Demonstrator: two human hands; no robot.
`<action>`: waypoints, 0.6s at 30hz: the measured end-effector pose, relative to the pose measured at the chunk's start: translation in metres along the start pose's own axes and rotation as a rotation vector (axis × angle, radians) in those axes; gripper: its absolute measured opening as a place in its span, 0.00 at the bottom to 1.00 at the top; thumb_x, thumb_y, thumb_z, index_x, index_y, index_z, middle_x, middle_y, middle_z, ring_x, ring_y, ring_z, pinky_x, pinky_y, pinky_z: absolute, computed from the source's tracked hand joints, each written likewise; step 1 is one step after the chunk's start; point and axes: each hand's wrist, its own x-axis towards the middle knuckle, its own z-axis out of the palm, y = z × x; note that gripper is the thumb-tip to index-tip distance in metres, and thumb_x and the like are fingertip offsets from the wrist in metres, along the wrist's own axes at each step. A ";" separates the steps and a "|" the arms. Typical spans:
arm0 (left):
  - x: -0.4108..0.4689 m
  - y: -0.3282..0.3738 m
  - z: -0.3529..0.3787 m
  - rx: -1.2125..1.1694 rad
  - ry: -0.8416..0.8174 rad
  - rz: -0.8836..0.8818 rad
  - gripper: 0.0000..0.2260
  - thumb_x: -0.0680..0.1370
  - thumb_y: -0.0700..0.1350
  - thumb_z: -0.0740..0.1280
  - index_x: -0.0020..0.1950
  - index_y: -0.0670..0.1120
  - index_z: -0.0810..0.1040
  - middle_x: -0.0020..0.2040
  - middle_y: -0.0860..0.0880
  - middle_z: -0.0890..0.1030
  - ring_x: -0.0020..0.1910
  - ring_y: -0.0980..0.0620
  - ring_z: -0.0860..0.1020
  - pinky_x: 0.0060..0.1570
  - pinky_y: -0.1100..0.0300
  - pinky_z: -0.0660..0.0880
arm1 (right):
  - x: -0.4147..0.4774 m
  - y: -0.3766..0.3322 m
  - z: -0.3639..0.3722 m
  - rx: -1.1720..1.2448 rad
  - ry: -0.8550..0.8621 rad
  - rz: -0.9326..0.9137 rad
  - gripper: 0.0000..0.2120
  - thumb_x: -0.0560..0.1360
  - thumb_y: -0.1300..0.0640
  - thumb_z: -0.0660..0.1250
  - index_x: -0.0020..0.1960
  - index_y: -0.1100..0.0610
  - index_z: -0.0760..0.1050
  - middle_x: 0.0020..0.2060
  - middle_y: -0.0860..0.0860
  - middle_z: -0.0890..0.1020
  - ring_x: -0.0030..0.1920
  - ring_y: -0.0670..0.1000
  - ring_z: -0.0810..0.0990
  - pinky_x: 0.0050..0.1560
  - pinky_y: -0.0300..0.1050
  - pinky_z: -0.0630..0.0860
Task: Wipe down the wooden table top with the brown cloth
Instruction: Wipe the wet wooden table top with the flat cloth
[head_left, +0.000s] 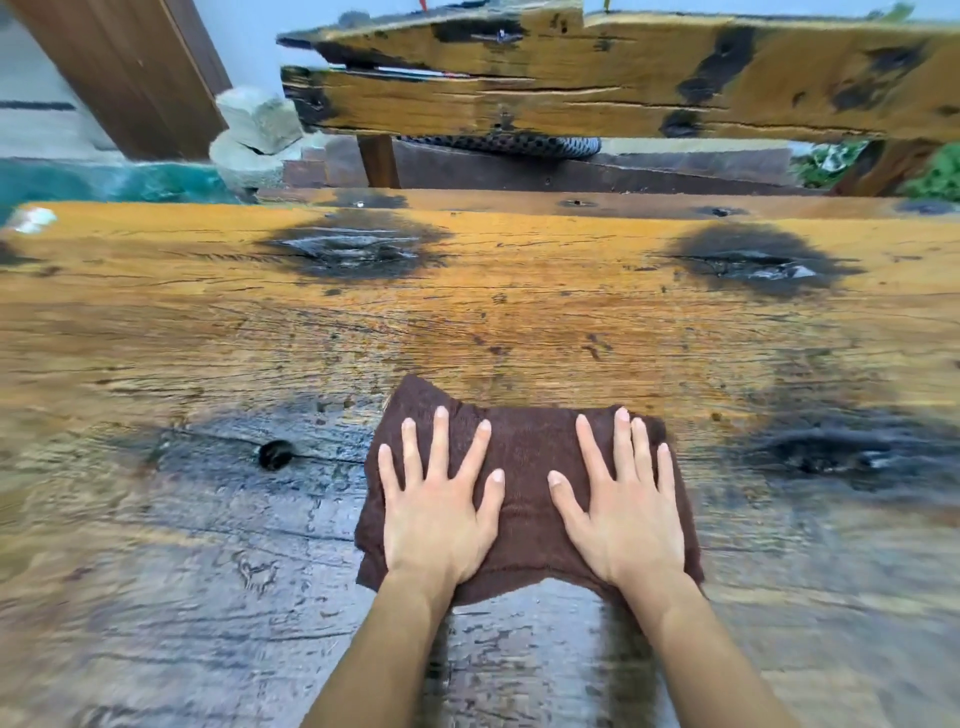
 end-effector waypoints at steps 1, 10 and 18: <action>-0.012 -0.002 0.003 -0.006 0.002 0.005 0.27 0.83 0.67 0.45 0.83 0.66 0.50 0.85 0.47 0.50 0.84 0.35 0.47 0.79 0.33 0.44 | -0.012 -0.001 0.004 0.008 0.011 0.004 0.38 0.80 0.29 0.40 0.85 0.43 0.44 0.85 0.57 0.43 0.85 0.57 0.40 0.82 0.60 0.40; -0.129 -0.025 0.010 0.023 0.001 0.025 0.28 0.83 0.65 0.50 0.83 0.61 0.56 0.85 0.45 0.57 0.83 0.34 0.53 0.78 0.31 0.53 | -0.132 -0.021 0.019 -0.002 0.028 0.012 0.36 0.82 0.31 0.46 0.85 0.47 0.53 0.84 0.60 0.51 0.85 0.60 0.48 0.82 0.63 0.48; -0.215 -0.035 0.008 0.017 -0.064 -0.006 0.29 0.83 0.64 0.52 0.83 0.58 0.61 0.84 0.45 0.59 0.82 0.34 0.57 0.77 0.31 0.57 | -0.212 -0.034 0.019 -0.003 -0.018 -0.042 0.36 0.82 0.32 0.49 0.85 0.49 0.55 0.84 0.61 0.54 0.84 0.61 0.52 0.80 0.65 0.53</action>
